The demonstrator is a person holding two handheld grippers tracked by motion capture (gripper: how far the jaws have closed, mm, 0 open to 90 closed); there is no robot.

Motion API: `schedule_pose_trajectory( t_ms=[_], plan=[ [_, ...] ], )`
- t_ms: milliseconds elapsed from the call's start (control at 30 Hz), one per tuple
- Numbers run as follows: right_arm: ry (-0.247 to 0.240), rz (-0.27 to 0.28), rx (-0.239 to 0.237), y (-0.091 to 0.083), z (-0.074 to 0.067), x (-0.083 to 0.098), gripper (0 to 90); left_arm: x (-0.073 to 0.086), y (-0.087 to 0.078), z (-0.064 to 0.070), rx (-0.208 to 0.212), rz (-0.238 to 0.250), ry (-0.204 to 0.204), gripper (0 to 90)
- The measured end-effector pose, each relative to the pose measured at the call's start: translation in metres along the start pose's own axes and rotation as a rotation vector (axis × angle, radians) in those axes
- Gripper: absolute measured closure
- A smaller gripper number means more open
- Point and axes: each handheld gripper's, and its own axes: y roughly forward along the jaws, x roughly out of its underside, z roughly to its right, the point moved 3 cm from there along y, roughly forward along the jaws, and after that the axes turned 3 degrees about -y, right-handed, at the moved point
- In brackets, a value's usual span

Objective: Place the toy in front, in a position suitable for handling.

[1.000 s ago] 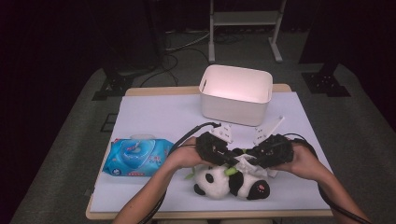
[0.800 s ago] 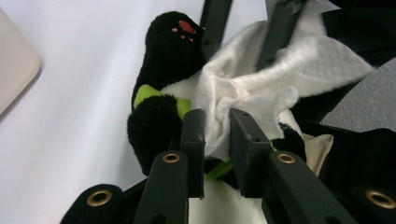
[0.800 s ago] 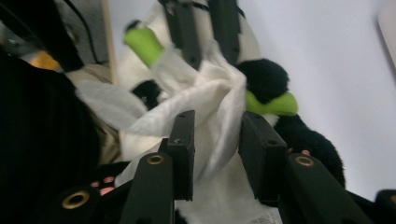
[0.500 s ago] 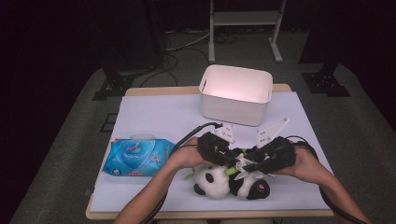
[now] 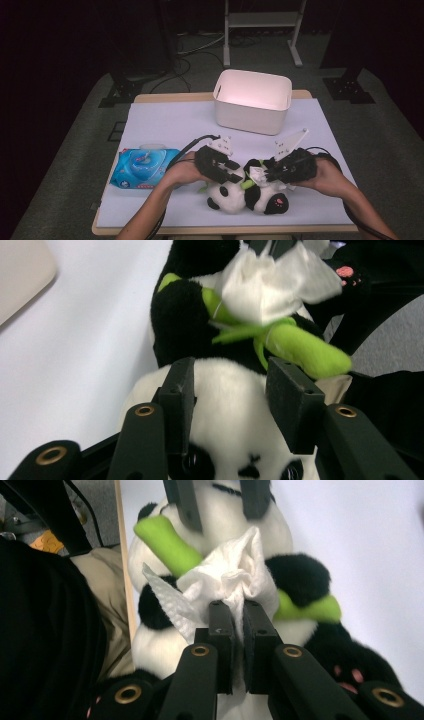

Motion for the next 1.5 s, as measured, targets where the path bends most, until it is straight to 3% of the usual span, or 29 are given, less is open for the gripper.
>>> schedule_pose_trajectory(
  t_ms=[100,133,267,300,500,567,700,867,1000,1200,1400,1500],
  plan=[
    [0.000,-0.028,0.006,-0.003,-0.001,0.004,84.6,0.007,-0.009,0.003,-0.012,0.013,0.000,51.6],
    [-0.001,-0.062,0.030,-0.009,-0.002,0.010,84.6,0.013,-0.014,0.005,-0.034,-0.004,0.004,50.5],
    [0.016,-0.070,0.050,-0.017,-0.001,0.015,84.5,0.023,-0.018,0.005,-0.054,-0.031,-0.002,48.1],
    [0.021,-0.061,0.057,-0.019,0.000,0.013,84.6,0.029,-0.017,0.002,-0.053,-0.042,-0.019,48.1],
    [-0.008,-0.034,0.061,-0.012,0.003,-0.005,84.5,0.032,-0.015,0.001,-0.035,-0.019,-0.028,46.3],
    [-0.034,-0.027,0.065,-0.001,0.010,-0.019,84.5,0.031,-0.014,0.001,-0.036,-0.018,-0.029,45.9],
    [-0.043,-0.036,0.062,0.011,0.014,-0.028,84.5,0.032,-0.014,0.000,-0.042,-0.021,-0.031,46.0],
    [-0.036,-0.039,0.049,0.007,0.011,-0.019,84.6,0.034,-0.013,0.000,-0.032,-0.005,-0.036,46.1],
    [-0.004,-0.063,0.055,0.000,0.004,0.004,84.6,0.033,-0.013,0.001,-0.030,-0.013,-0.032,46.1],
    [0.039,-0.049,0.044,-0.008,0.001,0.026,84.7,0.032,-0.012,0.002,-0.026,-0.011,-0.031,46.0],
    [0.049,-0.058,0.042,-0.011,-0.001,0.033,84.6,0.032,-0.012,0.003,-0.028,-0.009,-0.028,45.9],
    [0.037,-0.039,0.051,-0.015,-0.003,0.027,84.5,0.033,-0.012,0.003,-0.026,-0.006,-0.029,45.7]
  ],
)
